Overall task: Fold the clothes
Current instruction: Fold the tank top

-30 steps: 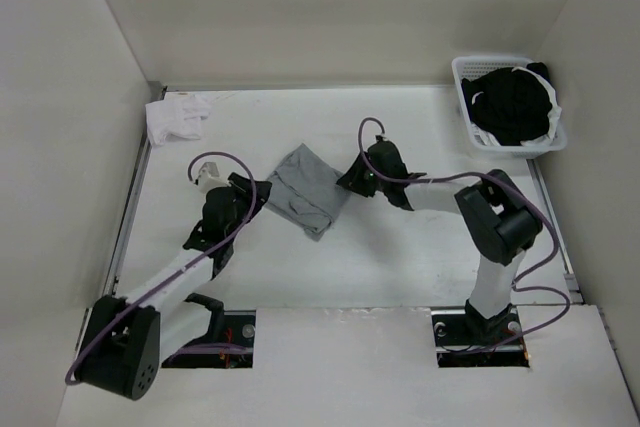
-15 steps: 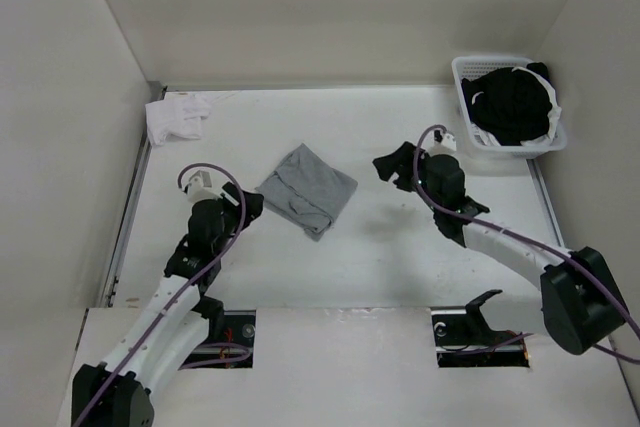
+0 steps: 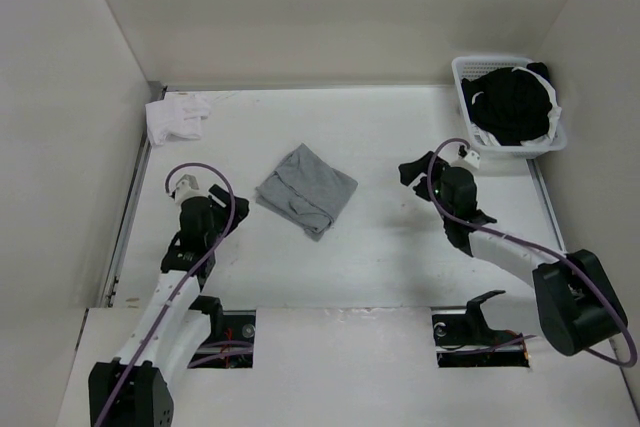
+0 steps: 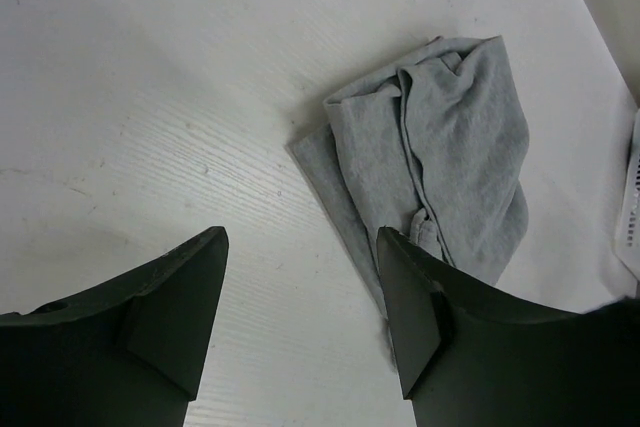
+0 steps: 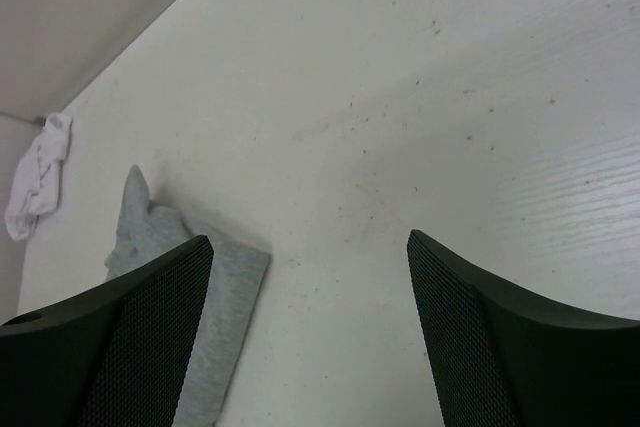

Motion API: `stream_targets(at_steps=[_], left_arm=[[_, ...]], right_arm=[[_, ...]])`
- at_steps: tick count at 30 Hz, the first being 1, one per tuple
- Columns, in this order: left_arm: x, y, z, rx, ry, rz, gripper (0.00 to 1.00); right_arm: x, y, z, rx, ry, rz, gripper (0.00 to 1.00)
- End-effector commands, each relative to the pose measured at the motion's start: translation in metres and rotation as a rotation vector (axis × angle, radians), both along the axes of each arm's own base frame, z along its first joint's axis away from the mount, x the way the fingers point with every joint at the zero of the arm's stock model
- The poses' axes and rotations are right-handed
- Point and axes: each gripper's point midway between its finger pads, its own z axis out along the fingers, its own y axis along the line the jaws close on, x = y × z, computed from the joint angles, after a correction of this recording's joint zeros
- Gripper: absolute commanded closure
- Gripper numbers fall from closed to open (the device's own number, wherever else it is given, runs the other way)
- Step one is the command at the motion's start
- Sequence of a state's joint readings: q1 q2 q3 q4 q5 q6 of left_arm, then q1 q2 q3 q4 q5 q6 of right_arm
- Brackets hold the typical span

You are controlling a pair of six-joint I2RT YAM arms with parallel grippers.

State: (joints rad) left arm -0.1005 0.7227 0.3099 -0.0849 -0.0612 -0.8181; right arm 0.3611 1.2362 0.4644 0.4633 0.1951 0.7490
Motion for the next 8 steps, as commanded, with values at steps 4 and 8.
stream_targets(at_steps=[4, 8], left_arm=[[0.0086, -0.0054, 0.0124, 0.009, -0.043, -0.035, 0.40], [0.0084, -0.0059, 0.0051, 0.021, -0.015, -0.043, 0.37]], right_arm=[[0.0086, 0.0067, 0.0167, 0.062, -0.061, 0.018, 0.18], [0.0094, 0.0083, 0.0148, 0.063, -0.054, 0.023, 0.18]])
